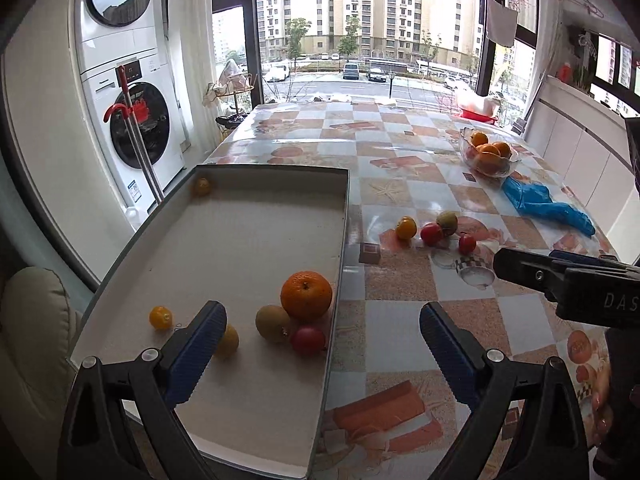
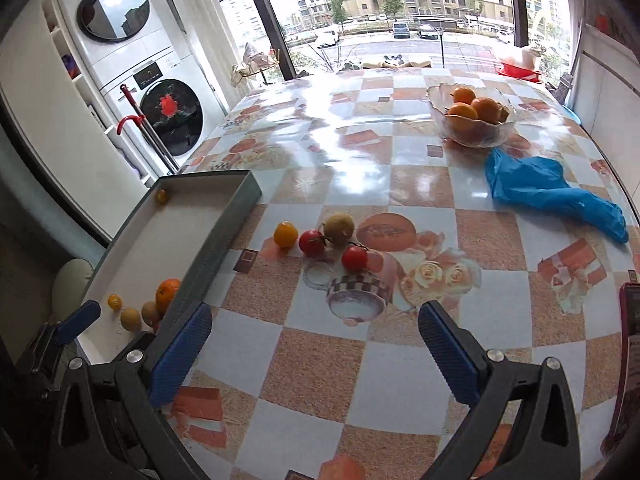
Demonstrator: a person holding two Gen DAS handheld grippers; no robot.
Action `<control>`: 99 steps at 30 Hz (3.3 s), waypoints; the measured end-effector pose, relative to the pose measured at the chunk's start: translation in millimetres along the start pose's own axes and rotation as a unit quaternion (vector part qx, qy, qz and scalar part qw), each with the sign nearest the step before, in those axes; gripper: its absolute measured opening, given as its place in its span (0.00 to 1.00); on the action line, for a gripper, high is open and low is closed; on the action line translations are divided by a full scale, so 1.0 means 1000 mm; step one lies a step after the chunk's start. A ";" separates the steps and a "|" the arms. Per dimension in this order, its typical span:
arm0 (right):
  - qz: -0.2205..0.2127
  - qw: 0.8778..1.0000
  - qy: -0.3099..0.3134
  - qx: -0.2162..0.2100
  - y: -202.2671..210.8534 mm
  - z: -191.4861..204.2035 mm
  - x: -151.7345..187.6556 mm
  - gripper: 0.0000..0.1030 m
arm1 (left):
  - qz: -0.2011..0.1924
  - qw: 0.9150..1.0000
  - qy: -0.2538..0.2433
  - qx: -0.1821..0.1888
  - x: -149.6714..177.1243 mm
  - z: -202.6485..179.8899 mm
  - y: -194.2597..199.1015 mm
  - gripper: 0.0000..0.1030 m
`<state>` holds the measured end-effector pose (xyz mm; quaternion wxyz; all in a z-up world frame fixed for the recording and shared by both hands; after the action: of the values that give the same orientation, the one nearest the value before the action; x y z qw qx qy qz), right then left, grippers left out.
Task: Organize fruits
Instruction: 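Move both open tools back over the remaining fruits, then grasp the yellow-orange fruit with the left tool while the right tool grasps a red tomato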
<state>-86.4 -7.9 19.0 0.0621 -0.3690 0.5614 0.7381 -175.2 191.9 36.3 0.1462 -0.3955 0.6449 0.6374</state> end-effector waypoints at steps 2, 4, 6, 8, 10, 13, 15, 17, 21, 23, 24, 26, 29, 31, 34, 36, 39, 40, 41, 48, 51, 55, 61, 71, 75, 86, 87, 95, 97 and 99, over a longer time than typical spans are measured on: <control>0.015 0.999 -0.007 0.032 -0.002 -0.020 0.012 1.00 | -0.001 1.000 -0.012 0.003 0.002 -0.011 0.002 0.95; 0.027 0.997 -0.007 0.069 -0.002 -0.038 0.023 1.00 | 0.001 1.000 -0.024 0.009 0.004 -0.023 0.004 0.95; 0.036 0.993 -0.006 0.110 -0.002 -0.055 0.033 1.00 | 0.003 0.999 -0.040 0.013 0.007 -0.035 0.005 0.95; 0.044 0.990 -0.010 0.137 -0.002 -0.072 0.042 1.00 | 0.007 0.998 -0.057 0.018 0.011 -0.048 0.004 0.95; 0.055 0.988 -0.022 0.143 -0.006 -0.085 0.051 1.00 | 0.017 0.997 -0.073 0.025 0.017 -0.061 0.000 0.95; 0.045 0.987 -0.008 0.152 -0.007 -0.085 0.058 1.00 | 0.041 0.994 -0.093 0.030 0.030 -0.078 -0.011 0.95; 0.043 0.988 -0.010 0.150 -0.006 -0.086 0.058 1.00 | 0.059 0.993 -0.103 0.028 0.041 -0.087 -0.019 0.95; 0.039 0.988 -0.009 0.151 -0.006 -0.087 0.058 1.00 | 0.075 0.991 -0.110 0.027 0.051 -0.093 -0.027 0.95; 0.034 0.988 -0.008 0.152 -0.006 -0.087 0.059 1.00 | 0.094 0.990 -0.107 0.022 0.064 -0.095 -0.040 0.98; 0.034 0.988 -0.008 0.152 -0.006 -0.085 0.062 1.00 | 0.101 0.990 -0.089 0.029 0.063 -0.091 -0.043 0.99; 0.034 0.988 -0.008 0.152 -0.006 -0.085 0.061 1.00 | 0.107 0.990 -0.079 0.035 0.063 -0.088 -0.044 0.99; 0.034 0.988 -0.008 0.152 -0.005 -0.085 0.061 1.00 | 0.111 0.991 -0.067 0.041 0.063 -0.086 -0.046 0.99; 0.034 0.988 -0.008 0.152 -0.006 -0.085 0.061 1.00 | 0.103 0.991 -0.071 0.039 0.065 -0.089 -0.046 0.99; 0.034 0.988 -0.008 0.152 -0.006 -0.085 0.061 1.00 | 0.104 0.991 -0.069 0.039 0.065 -0.090 -0.047 0.99; 0.034 0.988 -0.008 0.152 -0.006 -0.085 0.061 1.00 | 0.104 0.991 -0.068 0.039 0.063 -0.089 -0.048 0.99; 0.034 0.988 -0.008 0.152 -0.006 -0.085 0.062 1.00 | 0.103 0.992 -0.068 0.040 0.063 -0.089 -0.048 0.99; 0.034 0.988 -0.008 0.152 -0.006 -0.085 0.061 1.00 | 0.104 0.991 -0.068 0.040 0.063 -0.089 -0.049 0.99; 0.034 0.988 -0.008 0.152 -0.006 -0.085 0.061 1.00 | 0.105 0.991 -0.068 0.040 0.062 -0.089 -0.049 0.99; 0.034 0.988 -0.008 0.152 -0.006 -0.085 0.061 1.00 | 0.105 0.991 -0.068 0.040 0.062 -0.089 -0.049 0.99; 0.034 0.988 -0.008 0.152 -0.005 -0.085 0.062 1.00 | 0.114 0.990 -0.069 0.040 0.056 -0.093 -0.055 0.99; 0.034 0.988 -0.008 0.152 -0.006 -0.085 0.062 1.00 | 0.118 0.990 -0.069 0.039 0.053 -0.094 -0.059 0.99; 0.033 0.988 -0.008 0.152 -0.006 -0.085 0.062 1.00 | 0.123 0.989 -0.067 0.037 0.046 -0.096 -0.066 0.99; 0.033 0.988 -0.007 0.152 -0.006 -0.085 0.062 1.00 | 0.125 0.990 -0.059 0.029 0.030 -0.093 -0.082 0.99; 0.033 0.988 -0.007 0.152 -0.006 -0.086 0.062 1.00 | 0.129 0.990 -0.048 0.018 0.005 -0.090 -0.107 0.99; 0.033 0.988 -0.007 0.152 -0.006 -0.086 0.062 1.00 | 0.123 0.992 -0.042 0.012 -0.007 -0.087 -0.115 0.99; 0.033 0.988 -0.007 0.152 -0.006 -0.086 0.062 1.00 | 0.123 0.990 -0.059 0.029 -0.029 -0.097 -0.135 0.82; 0.033 0.988 -0.007 0.152 -0.006 -0.086 0.062 1.00 | 0.121 0.990 -0.063 0.035 -0.030 -0.100 -0.134 0.74; 0.033 0.988 -0.007 0.152 -0.006 -0.087 0.062 1.00 | 0.111 0.989 -0.074 0.058 -0.025 -0.106 -0.122 0.46; 0.033 0.988 -0.007 0.152 -0.007 -0.087 0.062 1.00 | 0.112 0.989 -0.073 0.062 -0.021 -0.103 -0.115 0.46; 0.032 0.988 -0.007 0.152 -0.006 -0.086 0.063 1.00 | 0.116 0.988 -0.072 0.069 -0.013 -0.101 -0.107 0.38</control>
<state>-87.4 -101.5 -32.7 0.0973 -0.3321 0.6783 0.6482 -60.3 115.1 -16.1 0.1444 -0.2597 0.7169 0.6307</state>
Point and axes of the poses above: each gripper's, at about its wrist camera, not at the fingertips, and y roughly against the way its jaws point, z to its left, x to its underside, the point moved 4 cm from there along -y, roughly the way its jaws point, and after that the axes turned 13 degrees about y, right-handed, at the moved point
